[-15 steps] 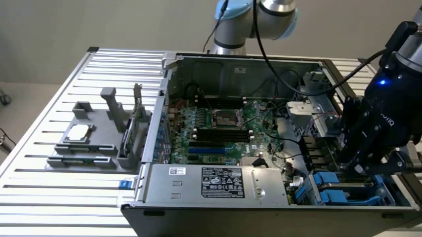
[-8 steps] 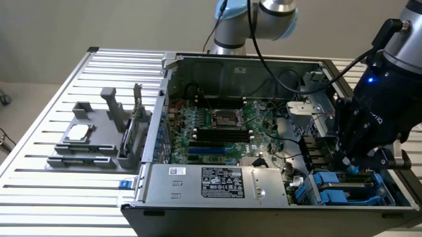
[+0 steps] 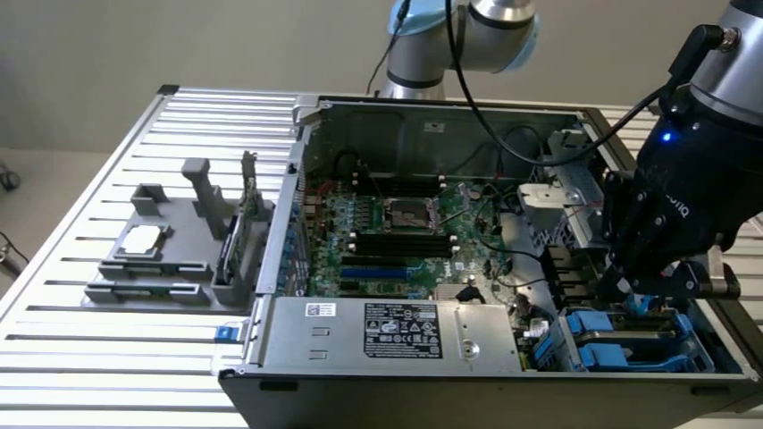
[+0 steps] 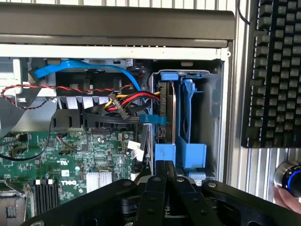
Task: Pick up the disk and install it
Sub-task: 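Insert the second disk wire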
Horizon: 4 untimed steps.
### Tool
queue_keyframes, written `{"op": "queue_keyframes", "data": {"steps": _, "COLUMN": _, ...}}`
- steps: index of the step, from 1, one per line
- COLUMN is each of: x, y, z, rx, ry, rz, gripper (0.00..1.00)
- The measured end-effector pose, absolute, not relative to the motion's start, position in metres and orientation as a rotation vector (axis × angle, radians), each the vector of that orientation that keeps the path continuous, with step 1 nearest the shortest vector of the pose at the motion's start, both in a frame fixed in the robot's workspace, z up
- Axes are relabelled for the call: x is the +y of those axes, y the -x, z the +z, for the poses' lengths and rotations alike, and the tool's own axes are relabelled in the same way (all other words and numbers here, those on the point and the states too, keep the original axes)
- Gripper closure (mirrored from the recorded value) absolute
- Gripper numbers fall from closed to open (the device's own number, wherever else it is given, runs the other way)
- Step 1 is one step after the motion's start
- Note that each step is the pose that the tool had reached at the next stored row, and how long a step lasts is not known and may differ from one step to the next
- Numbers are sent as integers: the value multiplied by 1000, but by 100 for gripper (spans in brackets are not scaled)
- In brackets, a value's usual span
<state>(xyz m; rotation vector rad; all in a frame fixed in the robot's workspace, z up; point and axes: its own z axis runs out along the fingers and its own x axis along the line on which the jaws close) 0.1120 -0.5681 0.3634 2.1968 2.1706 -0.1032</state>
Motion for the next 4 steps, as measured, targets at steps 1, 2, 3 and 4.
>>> {"op": "queue_keyframes", "data": {"steps": 1, "x": -568, "y": -112, "z": 363, "rx": 2171, "ry": -2197, "rz": -103, "gripper": 89}}
{"op": "queue_keyframes", "data": {"steps": 2, "x": -568, "y": -112, "z": 364, "rx": 2171, "ry": -2197, "rz": -103, "gripper": 89}}
{"op": "queue_keyframes", "data": {"steps": 3, "x": -568, "y": -112, "z": 364, "rx": 2171, "ry": -2197, "rz": -103, "gripper": 89}}
{"op": "queue_keyframes", "data": {"steps": 4, "x": -568, "y": -112, "z": 364, "rx": 2171, "ry": -2197, "rz": -103, "gripper": 89}}
